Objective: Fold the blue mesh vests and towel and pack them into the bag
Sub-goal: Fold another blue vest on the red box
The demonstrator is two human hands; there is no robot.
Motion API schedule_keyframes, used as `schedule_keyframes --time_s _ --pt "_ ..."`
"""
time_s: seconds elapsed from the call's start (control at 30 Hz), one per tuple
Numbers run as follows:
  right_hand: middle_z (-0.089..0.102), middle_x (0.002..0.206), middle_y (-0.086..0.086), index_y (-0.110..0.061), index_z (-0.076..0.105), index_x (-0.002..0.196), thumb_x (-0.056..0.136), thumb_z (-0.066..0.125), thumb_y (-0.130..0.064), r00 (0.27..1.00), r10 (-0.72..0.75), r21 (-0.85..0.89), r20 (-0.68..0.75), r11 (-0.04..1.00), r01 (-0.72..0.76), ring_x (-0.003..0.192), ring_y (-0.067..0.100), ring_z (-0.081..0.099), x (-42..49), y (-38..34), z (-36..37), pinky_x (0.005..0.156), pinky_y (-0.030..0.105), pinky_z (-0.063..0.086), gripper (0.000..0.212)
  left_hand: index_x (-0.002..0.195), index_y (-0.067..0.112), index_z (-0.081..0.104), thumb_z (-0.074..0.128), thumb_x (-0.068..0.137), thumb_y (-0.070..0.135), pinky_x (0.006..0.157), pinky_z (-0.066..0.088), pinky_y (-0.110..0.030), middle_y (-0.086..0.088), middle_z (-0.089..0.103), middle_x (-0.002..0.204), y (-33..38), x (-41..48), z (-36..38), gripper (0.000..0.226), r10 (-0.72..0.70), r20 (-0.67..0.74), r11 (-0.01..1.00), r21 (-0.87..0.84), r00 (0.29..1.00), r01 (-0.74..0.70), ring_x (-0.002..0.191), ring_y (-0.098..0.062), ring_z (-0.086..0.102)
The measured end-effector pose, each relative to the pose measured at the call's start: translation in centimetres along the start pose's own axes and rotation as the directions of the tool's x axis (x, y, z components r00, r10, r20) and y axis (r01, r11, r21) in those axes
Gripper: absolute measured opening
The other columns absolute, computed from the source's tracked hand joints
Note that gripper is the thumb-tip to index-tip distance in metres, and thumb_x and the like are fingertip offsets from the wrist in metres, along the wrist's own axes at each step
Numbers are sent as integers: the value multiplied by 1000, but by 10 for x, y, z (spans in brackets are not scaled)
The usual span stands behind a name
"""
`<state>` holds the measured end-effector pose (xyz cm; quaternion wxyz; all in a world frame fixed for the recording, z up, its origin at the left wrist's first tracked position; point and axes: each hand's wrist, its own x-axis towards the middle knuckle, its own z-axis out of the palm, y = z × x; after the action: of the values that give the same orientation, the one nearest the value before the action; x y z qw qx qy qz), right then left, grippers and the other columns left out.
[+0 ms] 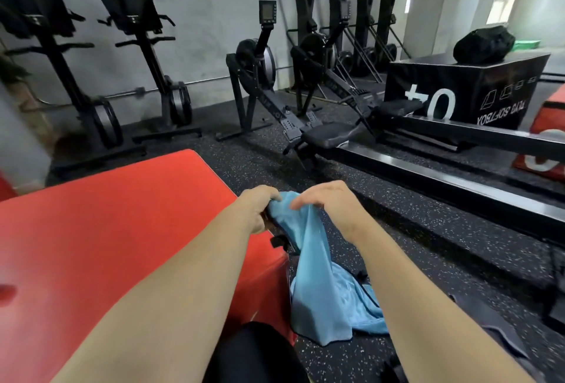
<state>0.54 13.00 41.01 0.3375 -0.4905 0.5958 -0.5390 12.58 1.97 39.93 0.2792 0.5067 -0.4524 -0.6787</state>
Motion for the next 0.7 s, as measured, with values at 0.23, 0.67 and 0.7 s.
schedule_keyframes --time_s 0.23,0.67,0.7 --pt "67 69 1 -13 73 63 68 63 -12 975 178 -165 -133 966 -199 72 14 55 8 20 -6 79 40 47 11 89 10 55 24 96 -1 42 31 -17 2 47 53 10 -7 12 33 58 54 997 -45 997 -56 42 -8 37" --pt "44 63 5 -1 59 75 85 69 -14 989 -63 -191 -133 981 37 54 9 34 17 3 -20 46 18 26 19 63 17 58 36 68 -12 65 38 -30 1 57 64 7 -13 19 36 220 279 928 235 935 -288 70 -18 48" --pt "43 61 1 -5 59 72 85 71 -13 989 -88 -239 -116 969 58 52 8 32 18 0 -19 45 17 25 19 68 15 57 37 68 -12 65 38 -29 1 57 67 10 -14 19 34 253 294 917 232 922 -326 72 -18 48"
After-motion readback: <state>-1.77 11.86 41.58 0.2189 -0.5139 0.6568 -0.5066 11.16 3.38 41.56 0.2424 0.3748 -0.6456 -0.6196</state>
